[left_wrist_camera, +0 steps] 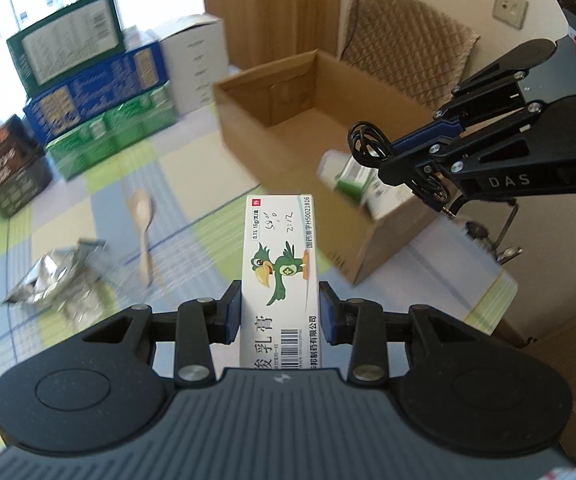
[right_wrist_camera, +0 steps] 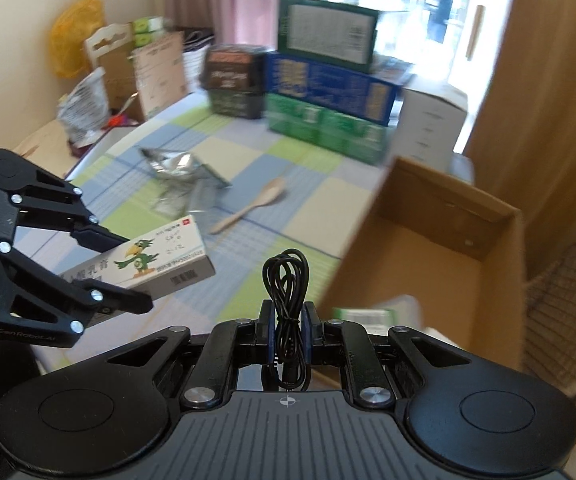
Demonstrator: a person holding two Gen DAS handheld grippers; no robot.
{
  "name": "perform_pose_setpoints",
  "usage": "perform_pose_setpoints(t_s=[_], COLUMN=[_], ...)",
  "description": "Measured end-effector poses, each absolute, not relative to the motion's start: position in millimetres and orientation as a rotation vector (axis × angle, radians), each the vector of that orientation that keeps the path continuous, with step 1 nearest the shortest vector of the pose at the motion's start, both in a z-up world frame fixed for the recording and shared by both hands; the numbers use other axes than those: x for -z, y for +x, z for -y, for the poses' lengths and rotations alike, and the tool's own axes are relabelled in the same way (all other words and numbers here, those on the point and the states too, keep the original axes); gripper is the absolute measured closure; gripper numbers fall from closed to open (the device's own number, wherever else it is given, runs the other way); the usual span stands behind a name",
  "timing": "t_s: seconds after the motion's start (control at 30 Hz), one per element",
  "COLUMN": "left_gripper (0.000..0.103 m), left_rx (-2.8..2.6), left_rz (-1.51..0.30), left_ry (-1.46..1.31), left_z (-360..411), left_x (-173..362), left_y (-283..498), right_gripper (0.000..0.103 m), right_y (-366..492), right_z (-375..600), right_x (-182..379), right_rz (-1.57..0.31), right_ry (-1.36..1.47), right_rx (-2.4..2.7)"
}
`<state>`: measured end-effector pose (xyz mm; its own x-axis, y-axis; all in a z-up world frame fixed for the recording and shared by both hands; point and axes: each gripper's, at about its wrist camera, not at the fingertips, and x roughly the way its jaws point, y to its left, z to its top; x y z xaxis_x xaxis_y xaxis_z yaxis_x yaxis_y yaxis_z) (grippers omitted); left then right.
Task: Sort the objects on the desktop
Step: 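Carry the ointment box and cable to the cardboard box and release both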
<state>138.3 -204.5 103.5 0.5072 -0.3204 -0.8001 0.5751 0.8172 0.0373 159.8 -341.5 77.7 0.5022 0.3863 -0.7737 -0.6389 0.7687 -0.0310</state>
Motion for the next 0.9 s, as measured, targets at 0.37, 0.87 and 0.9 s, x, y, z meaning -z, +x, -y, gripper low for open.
perform_pose_setpoints(t_s=[0.37, 0.87, 0.9], left_gripper=[0.070, 0.070, 0.070], left_rx=[0.611, 0.631, 0.633], left_rz=[-0.843, -0.862, -0.866], left_ry=[0.296, 0.220, 0.216], left_z=[274.0, 321.9, 324.2], left_x=[-120.7, -109.8, -107.5], left_y=[168.1, 219.9, 222.3], right_gripper=[0.093, 0.093, 0.093], right_y=[184.3, 220.9, 222.4], right_z=[419.3, 448.3, 449.3], right_x=[-96.2, -81.5, -80.1], right_rz=[-0.839, -0.874, -0.877], right_ry=[-0.275, -0.220, -0.220], right_rx=[-0.487, -0.422, -0.420])
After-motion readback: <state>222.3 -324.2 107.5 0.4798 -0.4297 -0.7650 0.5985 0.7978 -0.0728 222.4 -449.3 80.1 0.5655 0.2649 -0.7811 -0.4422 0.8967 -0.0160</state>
